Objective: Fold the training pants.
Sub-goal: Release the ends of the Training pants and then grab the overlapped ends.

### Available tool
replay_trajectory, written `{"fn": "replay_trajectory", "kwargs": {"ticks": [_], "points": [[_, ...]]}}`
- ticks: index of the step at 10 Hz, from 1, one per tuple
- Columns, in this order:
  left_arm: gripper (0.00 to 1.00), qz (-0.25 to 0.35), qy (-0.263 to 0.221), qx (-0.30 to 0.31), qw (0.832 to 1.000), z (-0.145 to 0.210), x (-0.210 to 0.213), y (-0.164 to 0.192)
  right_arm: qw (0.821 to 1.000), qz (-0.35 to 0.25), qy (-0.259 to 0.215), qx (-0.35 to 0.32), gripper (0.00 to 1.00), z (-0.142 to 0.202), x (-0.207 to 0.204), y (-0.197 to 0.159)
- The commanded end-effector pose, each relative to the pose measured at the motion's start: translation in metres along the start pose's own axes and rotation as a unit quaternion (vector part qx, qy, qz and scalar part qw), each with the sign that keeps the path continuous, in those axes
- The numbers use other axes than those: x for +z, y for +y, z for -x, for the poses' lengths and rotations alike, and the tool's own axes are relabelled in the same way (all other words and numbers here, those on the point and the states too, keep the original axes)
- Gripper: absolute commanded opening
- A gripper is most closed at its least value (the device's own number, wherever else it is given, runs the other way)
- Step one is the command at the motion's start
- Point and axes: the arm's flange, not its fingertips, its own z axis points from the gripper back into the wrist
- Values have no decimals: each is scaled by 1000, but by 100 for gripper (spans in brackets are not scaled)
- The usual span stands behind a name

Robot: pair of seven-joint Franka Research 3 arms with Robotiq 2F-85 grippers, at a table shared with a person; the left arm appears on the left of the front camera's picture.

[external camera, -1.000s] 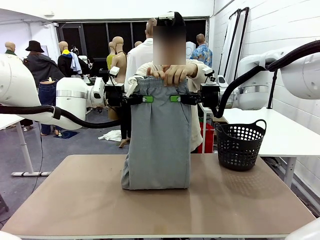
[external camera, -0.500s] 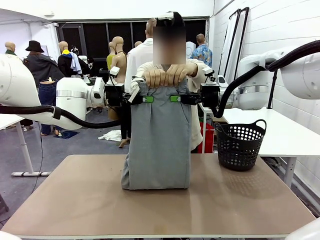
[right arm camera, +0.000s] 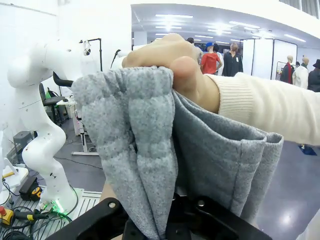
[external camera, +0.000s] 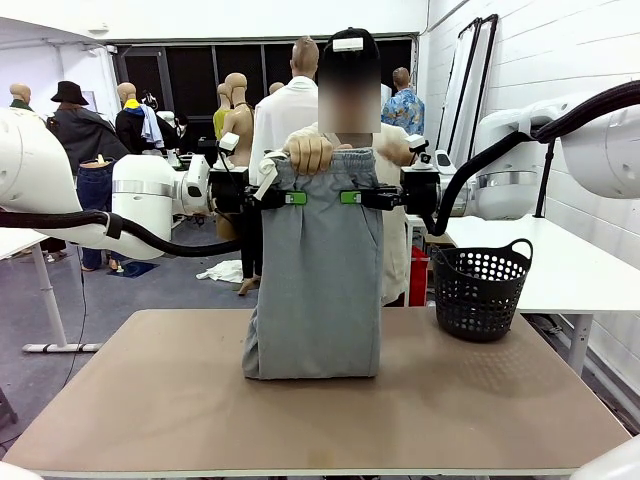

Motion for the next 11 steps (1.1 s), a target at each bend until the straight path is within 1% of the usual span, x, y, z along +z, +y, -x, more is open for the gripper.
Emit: {"fn": "replay_trajectory", "kwargs": {"ticks": [1, 10, 11], "points": [[0, -2, -3, -11, 1000, -1, 1, -2, 1000, -2, -2, 3, 0, -2, 0, 1], [0, -2, -3, -11, 1000, -1, 1, -2, 1000, -2, -2, 3, 0, -2, 0, 1], [0, 0, 0, 0, 1000, 0, 0, 0, 1000, -2, -2, 3, 0, -2, 0, 1]]}}
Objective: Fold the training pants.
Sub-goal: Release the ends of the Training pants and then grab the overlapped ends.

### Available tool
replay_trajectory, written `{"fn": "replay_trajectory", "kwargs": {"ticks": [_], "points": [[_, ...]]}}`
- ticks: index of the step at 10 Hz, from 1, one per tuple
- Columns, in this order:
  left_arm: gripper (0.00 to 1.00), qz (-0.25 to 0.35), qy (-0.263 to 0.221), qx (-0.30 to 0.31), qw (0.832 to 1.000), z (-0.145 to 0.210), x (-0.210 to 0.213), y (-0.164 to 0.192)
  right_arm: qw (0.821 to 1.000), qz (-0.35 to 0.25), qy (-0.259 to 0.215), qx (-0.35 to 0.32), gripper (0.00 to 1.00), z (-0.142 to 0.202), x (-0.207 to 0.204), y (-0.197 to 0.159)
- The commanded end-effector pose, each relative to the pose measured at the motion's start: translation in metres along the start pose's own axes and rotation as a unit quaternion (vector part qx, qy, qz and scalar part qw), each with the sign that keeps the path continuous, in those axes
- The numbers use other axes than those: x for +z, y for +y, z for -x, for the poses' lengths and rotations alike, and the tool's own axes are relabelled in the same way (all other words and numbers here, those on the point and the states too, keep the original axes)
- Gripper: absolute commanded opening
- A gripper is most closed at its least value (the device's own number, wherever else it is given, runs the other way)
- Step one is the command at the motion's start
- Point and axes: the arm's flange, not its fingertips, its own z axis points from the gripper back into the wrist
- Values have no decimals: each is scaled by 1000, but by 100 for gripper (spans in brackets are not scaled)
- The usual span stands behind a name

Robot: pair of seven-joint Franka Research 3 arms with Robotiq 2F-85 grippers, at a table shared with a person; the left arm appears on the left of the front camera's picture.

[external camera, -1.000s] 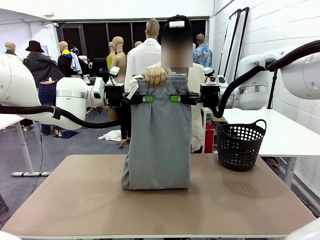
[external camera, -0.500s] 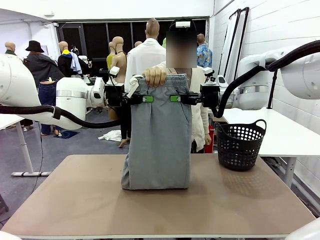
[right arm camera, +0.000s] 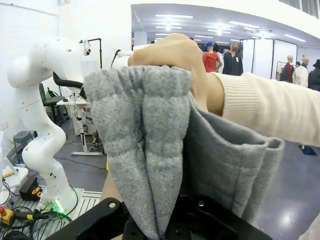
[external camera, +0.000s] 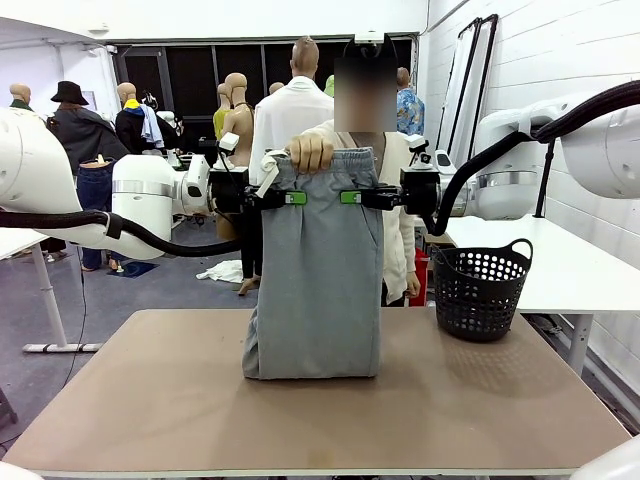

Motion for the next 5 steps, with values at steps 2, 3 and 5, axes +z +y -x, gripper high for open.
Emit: {"fn": "replay_trajectory", "kwargs": {"ticks": [2, 3, 5], "points": [[0, 4, 3, 7, 1000, -1, 1, -2, 1000, 0, 0, 0, 0, 0, 0, 0], [14, 5, 2, 14, 1000, -1, 2, -3, 1000, -1, 0, -4, 7, 0, 0, 1], [54, 4, 3, 19, 1000, -2, 5, -5, 1000, 2, 5, -10, 45, -1, 1, 3]]}}
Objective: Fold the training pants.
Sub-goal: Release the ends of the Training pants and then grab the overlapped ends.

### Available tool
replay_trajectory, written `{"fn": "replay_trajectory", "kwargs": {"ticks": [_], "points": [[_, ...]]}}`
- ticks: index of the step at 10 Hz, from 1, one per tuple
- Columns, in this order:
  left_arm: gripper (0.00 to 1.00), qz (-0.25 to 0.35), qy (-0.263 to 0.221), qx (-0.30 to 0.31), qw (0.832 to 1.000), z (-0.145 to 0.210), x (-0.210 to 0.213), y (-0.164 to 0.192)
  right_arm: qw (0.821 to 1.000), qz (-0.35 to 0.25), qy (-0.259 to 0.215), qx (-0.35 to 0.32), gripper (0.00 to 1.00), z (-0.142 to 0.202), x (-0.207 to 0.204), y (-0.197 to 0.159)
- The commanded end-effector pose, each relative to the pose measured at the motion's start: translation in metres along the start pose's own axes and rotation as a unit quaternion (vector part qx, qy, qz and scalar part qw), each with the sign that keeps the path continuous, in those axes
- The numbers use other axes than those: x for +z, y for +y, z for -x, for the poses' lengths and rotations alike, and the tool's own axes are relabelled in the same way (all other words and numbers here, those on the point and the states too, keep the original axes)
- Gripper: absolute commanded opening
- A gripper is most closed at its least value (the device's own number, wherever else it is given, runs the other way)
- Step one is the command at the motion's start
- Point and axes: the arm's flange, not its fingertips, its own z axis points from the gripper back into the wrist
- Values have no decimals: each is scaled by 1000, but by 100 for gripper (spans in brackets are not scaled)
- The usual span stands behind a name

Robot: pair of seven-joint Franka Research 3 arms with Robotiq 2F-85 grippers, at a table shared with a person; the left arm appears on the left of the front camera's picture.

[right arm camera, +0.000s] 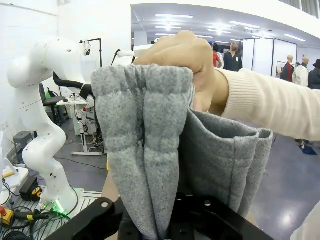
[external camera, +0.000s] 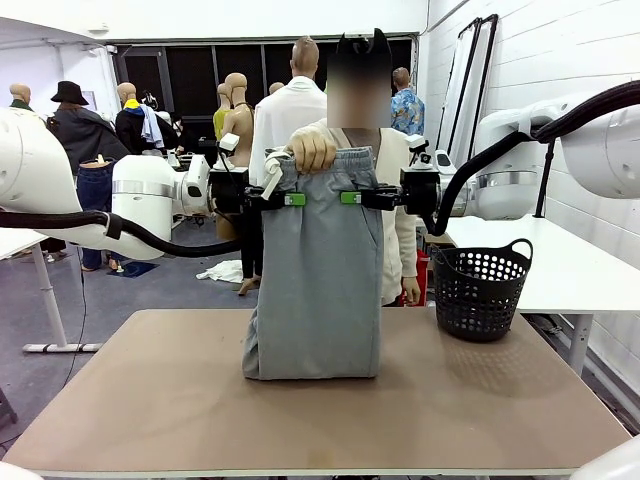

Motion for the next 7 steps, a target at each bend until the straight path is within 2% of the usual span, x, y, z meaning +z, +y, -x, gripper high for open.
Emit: {"fn": "replay_trajectory", "kwargs": {"ticks": [1, 2, 3, 7], "points": [[74, 3, 4, 14, 1000, -3, 7, -5, 1000, 2, 6, -10, 65, -1, 2, 5], [94, 3, 5, 17, 1000, -2, 9, -7, 1000, 4, 8, -12, 84, -1, 3, 6], [100, 4, 6, 20, 1000, -2, 10, -8, 1000, 7, 10, -15, 100, -1, 5, 7], [100, -2, 14, 23, 1000, 1, 23, -19, 999, 23, 18, -17, 100, -2, 15, 17]]}}
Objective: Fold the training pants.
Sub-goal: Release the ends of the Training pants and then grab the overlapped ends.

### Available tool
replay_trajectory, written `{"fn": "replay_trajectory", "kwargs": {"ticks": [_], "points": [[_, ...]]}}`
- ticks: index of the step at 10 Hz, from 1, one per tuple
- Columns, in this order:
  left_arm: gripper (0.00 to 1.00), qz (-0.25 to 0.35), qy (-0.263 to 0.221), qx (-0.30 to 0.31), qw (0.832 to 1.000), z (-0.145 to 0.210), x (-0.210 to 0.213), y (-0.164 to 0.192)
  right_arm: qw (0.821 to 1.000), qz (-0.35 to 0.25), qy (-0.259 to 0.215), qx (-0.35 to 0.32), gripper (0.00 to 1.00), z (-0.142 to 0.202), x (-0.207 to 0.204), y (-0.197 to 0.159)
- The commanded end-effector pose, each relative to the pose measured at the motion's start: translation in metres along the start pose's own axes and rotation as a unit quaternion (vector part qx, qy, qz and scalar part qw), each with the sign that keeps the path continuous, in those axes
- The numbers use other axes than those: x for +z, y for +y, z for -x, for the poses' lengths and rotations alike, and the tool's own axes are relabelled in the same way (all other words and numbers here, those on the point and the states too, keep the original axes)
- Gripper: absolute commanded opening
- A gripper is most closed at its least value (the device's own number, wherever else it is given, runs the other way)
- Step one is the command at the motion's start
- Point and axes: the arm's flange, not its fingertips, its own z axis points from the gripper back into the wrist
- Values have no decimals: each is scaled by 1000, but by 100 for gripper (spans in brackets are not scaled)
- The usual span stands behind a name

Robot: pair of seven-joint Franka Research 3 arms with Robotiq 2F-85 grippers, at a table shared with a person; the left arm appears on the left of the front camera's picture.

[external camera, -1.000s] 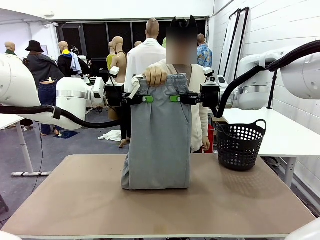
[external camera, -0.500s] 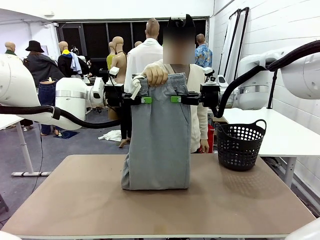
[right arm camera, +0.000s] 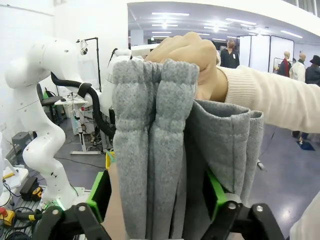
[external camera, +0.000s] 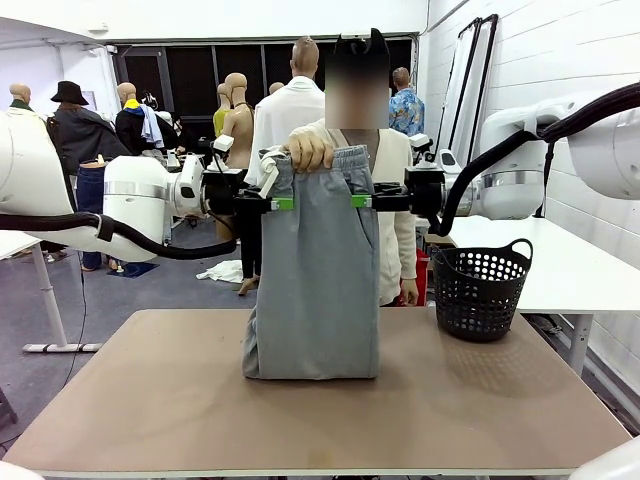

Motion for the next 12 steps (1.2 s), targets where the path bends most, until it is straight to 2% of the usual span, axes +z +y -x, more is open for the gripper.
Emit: {"fn": "replay_trajectory", "kwargs": {"ticks": [1, 12], "points": [[100, 1, 11, 11, 1000, 1, 14, -11, 1000, 19, 13, -9, 100, 0, 9, 12], [100, -64, 21, 5, 998, 8, 64, -53, 995, 101, 16, 2, 100, -4, 67, 36]]}}
